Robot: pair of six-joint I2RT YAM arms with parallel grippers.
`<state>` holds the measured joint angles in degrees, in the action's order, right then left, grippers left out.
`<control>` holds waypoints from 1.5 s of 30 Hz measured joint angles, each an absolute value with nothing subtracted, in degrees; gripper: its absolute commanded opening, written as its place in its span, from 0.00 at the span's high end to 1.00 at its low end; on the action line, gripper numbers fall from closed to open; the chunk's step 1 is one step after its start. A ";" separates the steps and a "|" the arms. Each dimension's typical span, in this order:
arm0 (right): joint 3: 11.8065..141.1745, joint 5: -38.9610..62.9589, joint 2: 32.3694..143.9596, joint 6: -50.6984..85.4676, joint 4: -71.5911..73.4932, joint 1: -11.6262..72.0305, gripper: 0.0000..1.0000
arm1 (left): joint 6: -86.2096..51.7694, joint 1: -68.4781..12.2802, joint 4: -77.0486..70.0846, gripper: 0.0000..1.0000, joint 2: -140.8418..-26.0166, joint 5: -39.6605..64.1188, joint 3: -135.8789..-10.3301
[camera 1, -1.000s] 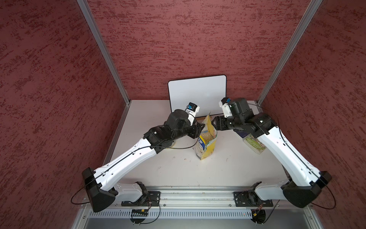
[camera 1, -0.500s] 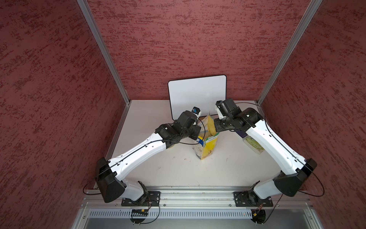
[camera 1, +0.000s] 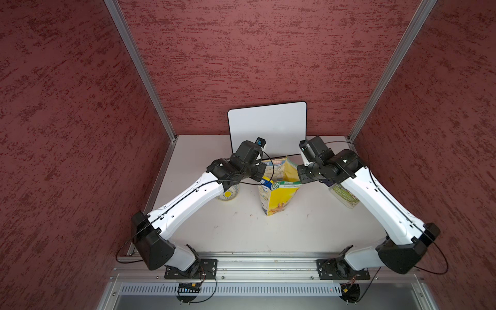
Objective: Pour the oats into the breakfast bowl
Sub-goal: Open the oats bag at the center of the board.
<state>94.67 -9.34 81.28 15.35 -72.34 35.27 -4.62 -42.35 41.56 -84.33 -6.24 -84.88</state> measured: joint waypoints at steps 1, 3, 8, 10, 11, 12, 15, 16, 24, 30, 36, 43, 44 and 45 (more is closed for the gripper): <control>94.37 -7.88 80.66 15.35 -71.44 35.00 0.83 | -4.49 -42.13 41.01 0.75 -84.34 -5.54 -84.88; 94.11 -4.67 79.66 15.35 -69.23 34.52 0.72 | -3.92 -41.82 39.81 0.54 -84.27 -4.08 -85.01; 94.76 1.32 79.07 13.28 -64.99 32.21 0.41 | -4.14 -41.32 37.43 0.32 -82.19 -0.97 -84.09; 96.64 2.31 79.92 10.31 -64.34 31.75 0.30 | -4.25 -41.23 36.32 0.27 -78.83 0.19 -81.97; 97.67 2.74 80.40 8.38 -63.99 31.66 0.27 | -4.27 -41.25 35.48 0.25 -76.31 0.91 -80.27; 98.74 3.40 80.99 6.00 -63.59 31.64 0.22 | -4.32 -41.23 34.39 0.23 -73.58 1.69 -78.24; 100.57 5.15 82.50 -2.15 -62.33 31.64 0.09 | -4.12 -41.34 31.03 0.18 -63.37 5.10 -70.22; 100.90 5.65 83.00 -4.82 -62.08 31.64 0.06 | -4.16 -41.52 29.80 0.17 -60.38 6.31 -67.59; 107.72 8.97 92.23 -22.00 -63.37 31.66 0.09 | -4.16 -48.05 23.42 0.19 -52.29 11.88 -53.21; 116.38 6.98 100.97 -26.04 -69.25 31.66 0.28 | -3.64 -52.95 19.81 0.32 -60.34 8.86 -52.53; 117.01 5.89 103.13 -27.05 -72.84 31.66 0.76 | -2.81 -53.71 17.85 0.66 -63.11 5.72 -52.84; 117.38 4.34 102.83 -24.43 -73.80 31.66 1.00 | -1.89 -54.13 16.58 1.00 -63.09 2.26 -52.95; 117.38 3.92 102.67 -23.73 -74.04 31.66 1.00 | -1.67 -54.13 16.51 1.00 -63.07 1.63 -52.95; 117.38 3.40 102.41 -22.79 -74.35 31.66 1.00 | -1.56 -54.11 16.45 1.00 -63.00 0.97 -52.95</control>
